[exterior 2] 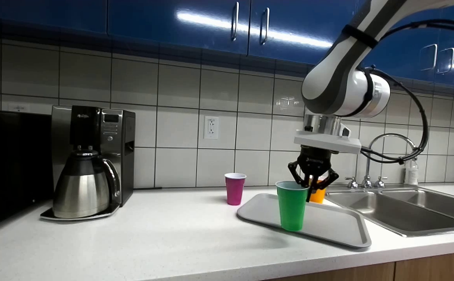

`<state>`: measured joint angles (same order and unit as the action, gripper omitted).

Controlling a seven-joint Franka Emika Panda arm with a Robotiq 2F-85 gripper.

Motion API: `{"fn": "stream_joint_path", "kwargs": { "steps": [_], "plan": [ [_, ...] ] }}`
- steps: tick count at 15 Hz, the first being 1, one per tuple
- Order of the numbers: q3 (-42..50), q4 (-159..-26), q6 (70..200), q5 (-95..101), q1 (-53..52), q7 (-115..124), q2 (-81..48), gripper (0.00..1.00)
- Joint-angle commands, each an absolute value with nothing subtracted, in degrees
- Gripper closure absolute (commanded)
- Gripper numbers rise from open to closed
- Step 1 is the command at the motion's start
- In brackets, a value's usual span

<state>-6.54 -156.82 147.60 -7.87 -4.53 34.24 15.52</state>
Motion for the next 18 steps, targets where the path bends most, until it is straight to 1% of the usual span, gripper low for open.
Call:
{"fn": "stream_joint_path", "kwargs": {
  "steps": [1, 11, 18],
  "plan": [
    [-5.4, -154.8, 142.4, -8.5, -3.1, 30.1, 16.7, 0.99],
    [-2.4, -149.8, 137.6, -5.2, 2.2, 26.2, 13.8, 0.99],
    [0.4, -146.3, 136.0, -3.7, 3.9, 22.3, 9.6, 0.99]
  ]
}}
